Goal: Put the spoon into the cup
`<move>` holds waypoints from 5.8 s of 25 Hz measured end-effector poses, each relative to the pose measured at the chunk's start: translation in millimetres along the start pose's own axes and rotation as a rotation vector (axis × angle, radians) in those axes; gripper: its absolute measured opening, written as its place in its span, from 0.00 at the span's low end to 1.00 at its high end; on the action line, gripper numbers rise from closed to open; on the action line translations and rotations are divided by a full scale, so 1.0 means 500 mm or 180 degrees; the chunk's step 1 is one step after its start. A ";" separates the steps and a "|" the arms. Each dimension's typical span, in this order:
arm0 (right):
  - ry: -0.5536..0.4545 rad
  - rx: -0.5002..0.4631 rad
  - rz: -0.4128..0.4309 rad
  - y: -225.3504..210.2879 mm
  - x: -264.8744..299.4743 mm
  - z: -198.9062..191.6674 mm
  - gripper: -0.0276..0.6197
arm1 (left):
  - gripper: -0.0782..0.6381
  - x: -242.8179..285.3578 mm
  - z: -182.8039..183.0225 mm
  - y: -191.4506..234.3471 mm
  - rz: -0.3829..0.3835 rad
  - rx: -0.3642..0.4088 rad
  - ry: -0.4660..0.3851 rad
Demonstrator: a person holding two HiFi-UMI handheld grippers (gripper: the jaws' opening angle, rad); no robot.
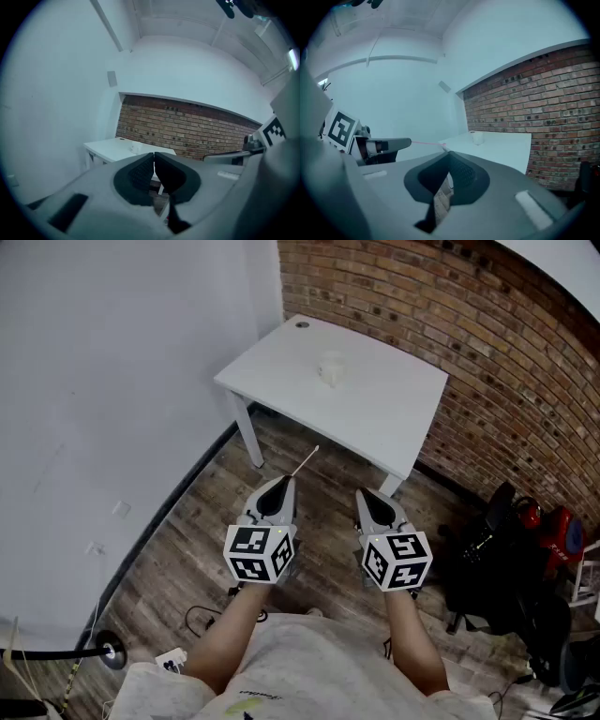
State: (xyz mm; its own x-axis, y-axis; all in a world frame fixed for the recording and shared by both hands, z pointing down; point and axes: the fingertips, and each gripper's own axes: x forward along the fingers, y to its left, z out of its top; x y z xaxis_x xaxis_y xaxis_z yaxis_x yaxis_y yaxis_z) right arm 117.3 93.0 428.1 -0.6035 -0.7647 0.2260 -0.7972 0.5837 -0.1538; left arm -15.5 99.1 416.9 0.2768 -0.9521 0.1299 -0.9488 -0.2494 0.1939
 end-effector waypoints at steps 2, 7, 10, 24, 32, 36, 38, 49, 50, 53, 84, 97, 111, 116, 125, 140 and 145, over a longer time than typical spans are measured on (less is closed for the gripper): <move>-0.0026 0.0033 -0.0011 -0.001 -0.002 -0.003 0.05 | 0.11 -0.001 -0.002 -0.001 -0.0001 0.0013 0.0004; -0.0045 0.0085 0.0003 -0.005 -0.005 -0.007 0.05 | 0.11 -0.006 -0.003 -0.004 0.0030 0.0035 0.0011; -0.0024 0.0112 0.0019 -0.006 0.002 -0.012 0.05 | 0.11 -0.005 -0.004 0.003 0.0057 0.0040 0.0033; 0.0024 0.0152 -0.0076 -0.041 0.122 0.011 0.05 | 0.11 0.112 0.011 0.086 -0.0049 -0.0013 0.0081; 0.0032 0.0146 -0.0296 -0.074 0.244 0.065 0.05 | 0.11 0.234 0.063 0.173 -0.0237 -0.0018 0.0105; 0.0051 0.0150 -0.0413 -0.085 0.300 0.087 0.05 | 0.11 0.289 0.082 0.209 -0.0360 -0.0024 0.0134; 0.0062 0.0140 -0.0457 -0.083 0.328 0.096 0.05 | 0.11 0.310 0.092 0.230 -0.0412 -0.0029 0.0137; 0.0147 0.0082 -0.0637 -0.068 0.457 0.124 0.05 | 0.11 0.396 0.111 0.344 -0.0591 -0.0131 0.0188; 0.0148 0.0077 -0.0646 -0.068 0.465 0.126 0.05 | 0.12 0.401 0.111 0.351 -0.0596 -0.0139 0.0194; 0.0154 0.0080 -0.0680 -0.067 0.484 0.129 0.05 | 0.11 0.414 0.112 0.370 -0.0613 -0.0156 0.0206; 0.0030 0.0235 -0.0673 -0.307 0.682 0.181 0.05 | 0.12 0.731 0.118 0.366 -0.0696 0.0077 0.0395; 0.0116 0.0265 -0.0585 -0.417 0.778 0.202 0.05 | 0.12 0.880 0.070 0.357 -0.0649 0.0114 0.0693; 0.0170 0.0277 -0.0517 -0.499 0.839 0.218 0.05 | 0.12 0.980 0.024 0.351 -0.0654 0.0231 0.1023; 0.0184 0.0279 -0.0495 -0.516 0.851 0.218 0.05 | 0.12 0.999 0.008 0.351 -0.0630 0.0240 0.1099; 0.0202 0.0297 -0.0437 -0.532 0.865 0.222 0.05 | 0.12 1.016 -0.010 0.350 -0.0586 0.0240 0.1188; 0.0218 0.0294 -0.0405 -0.520 0.877 0.222 0.05 | 0.22 1.018 0.002 0.355 -0.0634 0.0188 0.1100; 0.0215 0.0289 -0.0410 -0.504 0.874 0.222 0.05 | 0.22 1.006 0.016 0.358 -0.0668 0.0147 0.1044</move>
State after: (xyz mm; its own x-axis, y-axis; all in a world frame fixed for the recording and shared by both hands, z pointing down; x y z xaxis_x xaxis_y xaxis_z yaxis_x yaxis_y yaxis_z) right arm 53.2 -418.6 458.9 -0.4962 -0.8097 0.3133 -0.8679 0.4525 -0.2050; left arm -47.5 -426.1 509.1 0.4924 -0.7743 0.3975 -0.8702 -0.4475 0.2062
